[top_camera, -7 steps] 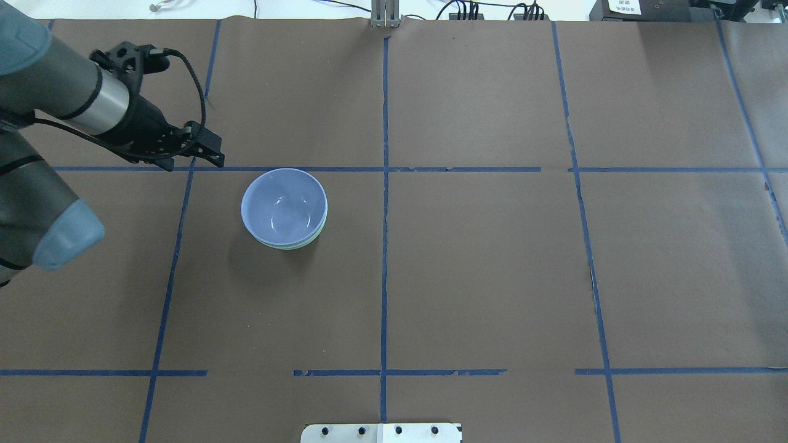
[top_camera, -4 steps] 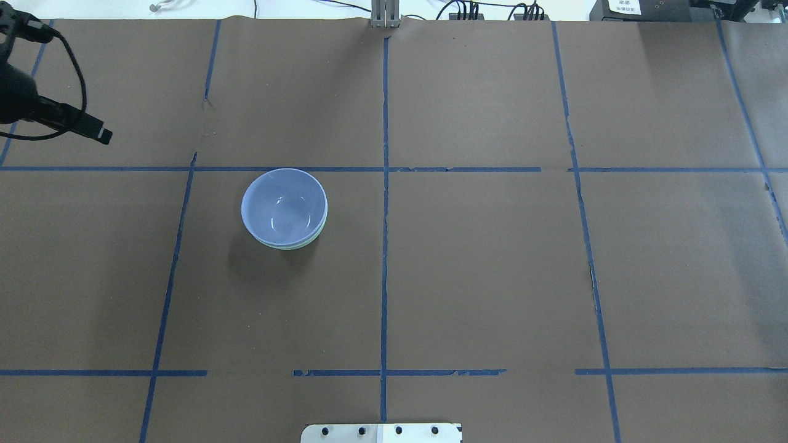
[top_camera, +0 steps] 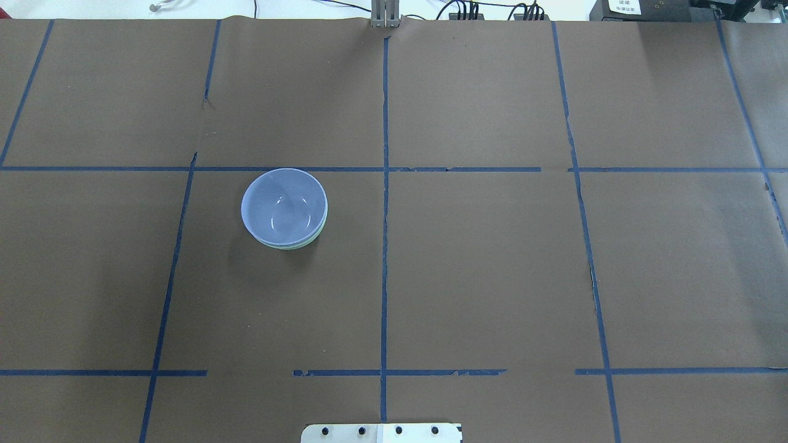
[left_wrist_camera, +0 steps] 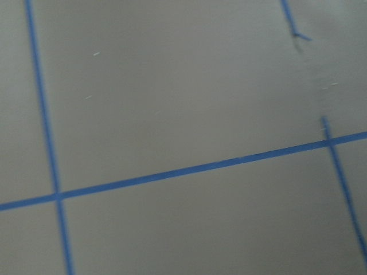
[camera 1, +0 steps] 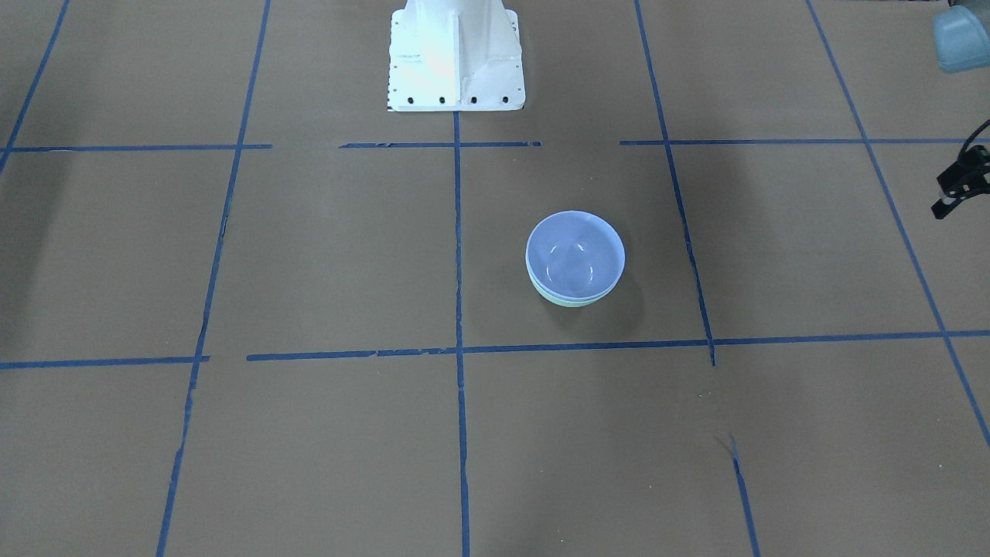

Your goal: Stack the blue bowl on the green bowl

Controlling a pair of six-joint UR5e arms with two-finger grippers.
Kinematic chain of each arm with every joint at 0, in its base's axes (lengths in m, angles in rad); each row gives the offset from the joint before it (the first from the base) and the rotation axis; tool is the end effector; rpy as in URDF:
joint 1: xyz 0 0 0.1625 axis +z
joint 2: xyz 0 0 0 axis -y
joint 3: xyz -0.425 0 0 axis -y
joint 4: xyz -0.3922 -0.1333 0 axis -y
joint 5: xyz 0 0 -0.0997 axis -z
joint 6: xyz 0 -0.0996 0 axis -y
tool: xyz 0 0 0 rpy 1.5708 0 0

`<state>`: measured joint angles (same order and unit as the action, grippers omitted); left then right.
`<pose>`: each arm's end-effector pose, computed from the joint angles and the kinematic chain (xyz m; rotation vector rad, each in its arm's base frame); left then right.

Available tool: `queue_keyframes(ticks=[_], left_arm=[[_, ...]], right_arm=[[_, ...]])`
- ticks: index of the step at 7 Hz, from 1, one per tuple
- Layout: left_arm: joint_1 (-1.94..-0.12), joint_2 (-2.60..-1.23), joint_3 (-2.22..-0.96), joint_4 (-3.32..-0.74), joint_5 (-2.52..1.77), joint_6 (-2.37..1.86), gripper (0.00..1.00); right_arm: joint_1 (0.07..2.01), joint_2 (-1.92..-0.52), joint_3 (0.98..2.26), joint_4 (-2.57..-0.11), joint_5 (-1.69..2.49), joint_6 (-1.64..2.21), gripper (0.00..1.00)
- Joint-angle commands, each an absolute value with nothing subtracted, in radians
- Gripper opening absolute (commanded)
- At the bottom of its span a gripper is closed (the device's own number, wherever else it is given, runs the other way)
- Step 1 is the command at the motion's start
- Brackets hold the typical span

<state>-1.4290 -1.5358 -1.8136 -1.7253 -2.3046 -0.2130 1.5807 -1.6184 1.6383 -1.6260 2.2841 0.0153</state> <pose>0.0031 -0.4928 0.5402 0.2122 0.7748 0.0656 0.0728 -0.4682 0.6580 -0.0357 -0.7132 0.0367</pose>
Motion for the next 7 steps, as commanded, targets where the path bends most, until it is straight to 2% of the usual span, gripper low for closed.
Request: queue_keyframes(ticks=[1, 4, 7], left_arm=[[-1.566, -1.525, -1.755, -1.529, -2.303, 0.092, 1.00], [-1.589, -1.505, -1.668, -1.514, -2.316, 0.101, 1.00], [-1.588, -1.509, -1.664, -1.514, -2.318, 0.100, 1.00]], right_arm=[[1.580, -1.618, 1.638, -1.626, 2.284, 0.015, 1.00], [1.580, -1.618, 1.638, -1.626, 2.284, 0.015, 1.00], [1.582, -1.618, 1.638, -1.626, 2.284, 0.015, 1.00]])
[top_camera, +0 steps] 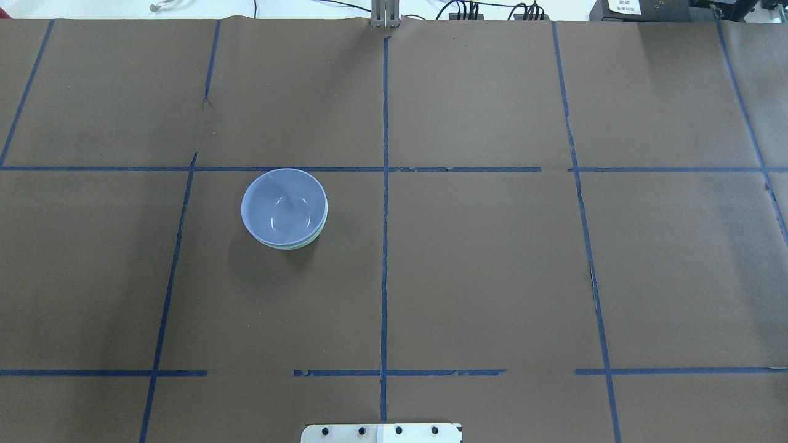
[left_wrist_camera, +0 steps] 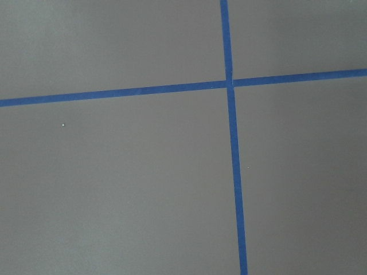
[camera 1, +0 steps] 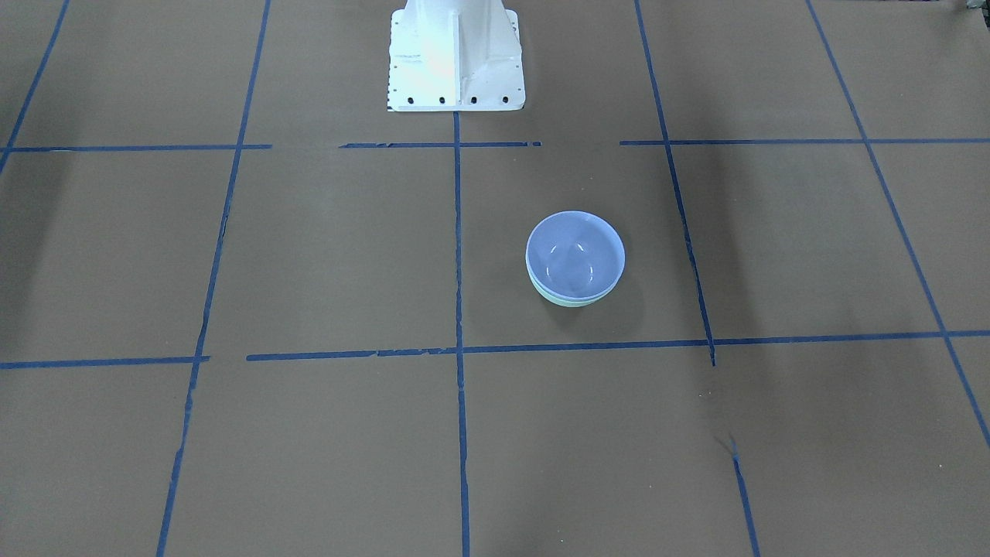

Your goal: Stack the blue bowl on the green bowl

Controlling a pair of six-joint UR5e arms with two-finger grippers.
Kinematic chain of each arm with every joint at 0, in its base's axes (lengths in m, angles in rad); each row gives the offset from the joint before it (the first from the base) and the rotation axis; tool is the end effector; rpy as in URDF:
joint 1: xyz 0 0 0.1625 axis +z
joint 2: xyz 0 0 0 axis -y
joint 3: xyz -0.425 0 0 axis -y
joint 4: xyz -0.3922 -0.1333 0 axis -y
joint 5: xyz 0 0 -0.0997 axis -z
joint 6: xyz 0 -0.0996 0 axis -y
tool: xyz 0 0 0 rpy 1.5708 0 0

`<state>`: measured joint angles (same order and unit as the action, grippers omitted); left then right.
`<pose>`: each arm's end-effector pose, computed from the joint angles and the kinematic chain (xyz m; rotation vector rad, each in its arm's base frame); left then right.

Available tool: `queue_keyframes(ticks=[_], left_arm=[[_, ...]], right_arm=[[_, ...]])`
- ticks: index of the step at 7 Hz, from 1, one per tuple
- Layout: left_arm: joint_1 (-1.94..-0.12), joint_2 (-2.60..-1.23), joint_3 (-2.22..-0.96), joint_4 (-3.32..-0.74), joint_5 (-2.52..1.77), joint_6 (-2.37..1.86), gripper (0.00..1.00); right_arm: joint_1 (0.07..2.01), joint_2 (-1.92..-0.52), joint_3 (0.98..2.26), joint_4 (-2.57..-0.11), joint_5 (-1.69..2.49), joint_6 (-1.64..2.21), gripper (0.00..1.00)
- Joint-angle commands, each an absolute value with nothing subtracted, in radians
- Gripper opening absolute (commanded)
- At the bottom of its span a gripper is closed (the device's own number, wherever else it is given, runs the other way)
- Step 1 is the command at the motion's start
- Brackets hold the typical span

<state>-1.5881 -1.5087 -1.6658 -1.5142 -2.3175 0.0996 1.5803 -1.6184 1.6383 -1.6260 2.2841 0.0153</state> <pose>-0.0737 -0.4623 0.6492 0.0211 0.7469 0.0696 0.0726 -0.4682 0.6580 -0.0359 -0.7132 0.0363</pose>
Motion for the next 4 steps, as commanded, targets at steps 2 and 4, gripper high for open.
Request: queue_keyframes(ticks=[2, 4], left_arm=[[-1.588, -1.517, -1.664, -1.513, -2.318, 0.098, 1.00], [-1.588, -1.523, -1.664, -1.513, -2.318, 0.098, 1.00]], right_arm=[[1.582, -1.618, 1.638, -1.626, 2.284, 0.015, 1.00], [1.582, -1.618, 1.638, -1.626, 2.284, 0.015, 1.00]])
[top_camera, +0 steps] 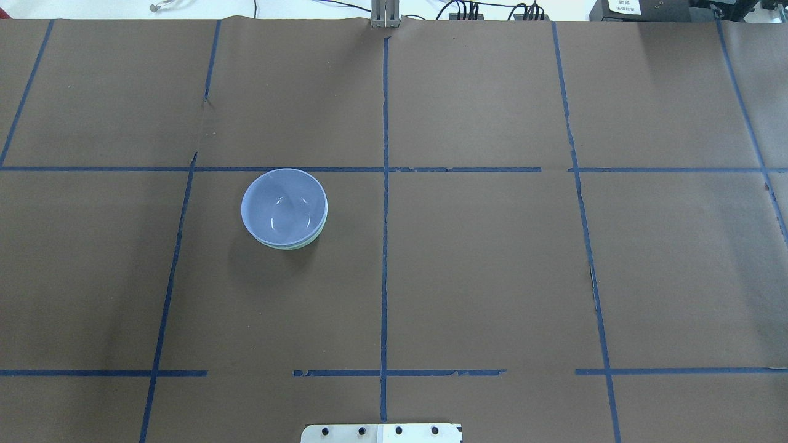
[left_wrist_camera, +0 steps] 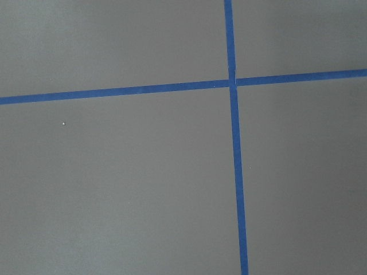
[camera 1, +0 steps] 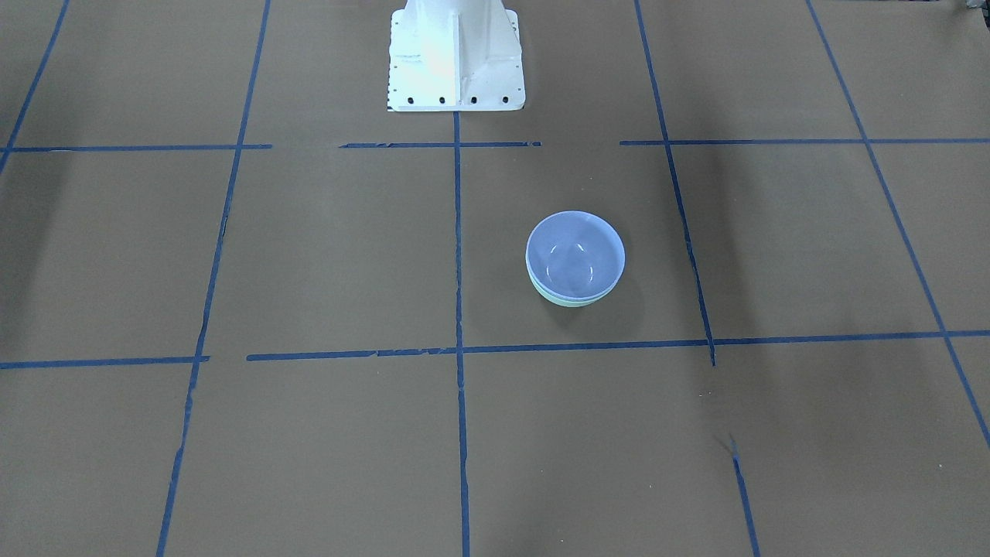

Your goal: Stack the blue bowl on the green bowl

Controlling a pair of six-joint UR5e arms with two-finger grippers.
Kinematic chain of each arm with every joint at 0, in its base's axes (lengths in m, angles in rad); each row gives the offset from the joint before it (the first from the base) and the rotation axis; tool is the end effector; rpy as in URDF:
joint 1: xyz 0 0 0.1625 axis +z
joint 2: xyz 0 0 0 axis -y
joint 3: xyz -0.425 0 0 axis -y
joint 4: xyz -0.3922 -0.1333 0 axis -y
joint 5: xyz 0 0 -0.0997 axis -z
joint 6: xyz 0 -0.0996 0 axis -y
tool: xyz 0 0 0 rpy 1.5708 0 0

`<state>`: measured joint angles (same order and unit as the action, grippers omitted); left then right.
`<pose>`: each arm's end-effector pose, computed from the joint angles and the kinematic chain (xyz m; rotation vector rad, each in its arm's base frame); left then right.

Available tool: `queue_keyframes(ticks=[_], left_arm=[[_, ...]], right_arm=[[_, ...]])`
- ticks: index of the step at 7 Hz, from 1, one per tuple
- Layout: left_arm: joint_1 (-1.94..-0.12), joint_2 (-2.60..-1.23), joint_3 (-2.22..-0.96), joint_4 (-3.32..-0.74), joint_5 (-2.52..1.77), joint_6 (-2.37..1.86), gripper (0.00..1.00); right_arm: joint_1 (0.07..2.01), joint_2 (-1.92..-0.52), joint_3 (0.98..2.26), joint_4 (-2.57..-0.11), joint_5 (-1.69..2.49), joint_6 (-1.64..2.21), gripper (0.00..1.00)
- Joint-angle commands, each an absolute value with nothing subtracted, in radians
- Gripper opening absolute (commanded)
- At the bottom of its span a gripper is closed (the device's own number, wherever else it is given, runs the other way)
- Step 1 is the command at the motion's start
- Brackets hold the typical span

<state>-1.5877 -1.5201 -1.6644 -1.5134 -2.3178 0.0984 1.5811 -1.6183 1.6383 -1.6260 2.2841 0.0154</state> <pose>-0.0735 -0.4678 0.6446 0.0293 0.7467 0.0723 0.0730 -0.4682 0.6580 -0.0355 -0.7132 0.0372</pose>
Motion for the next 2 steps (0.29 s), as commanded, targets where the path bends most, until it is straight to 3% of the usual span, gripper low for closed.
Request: queue_keyframes(ticks=[1, 2], left_arm=[[-1.588, -1.523, -1.666, -1.513, -2.318, 0.098, 1.00], [-1.588, -1.523, -1.667, -1.514, -2.318, 0.098, 1.00]], right_arm=[[1.582, -1.618, 1.638, -1.626, 2.284, 0.015, 1.00], [1.580, -1.618, 1.638, -1.626, 2.284, 0.015, 1.00]])
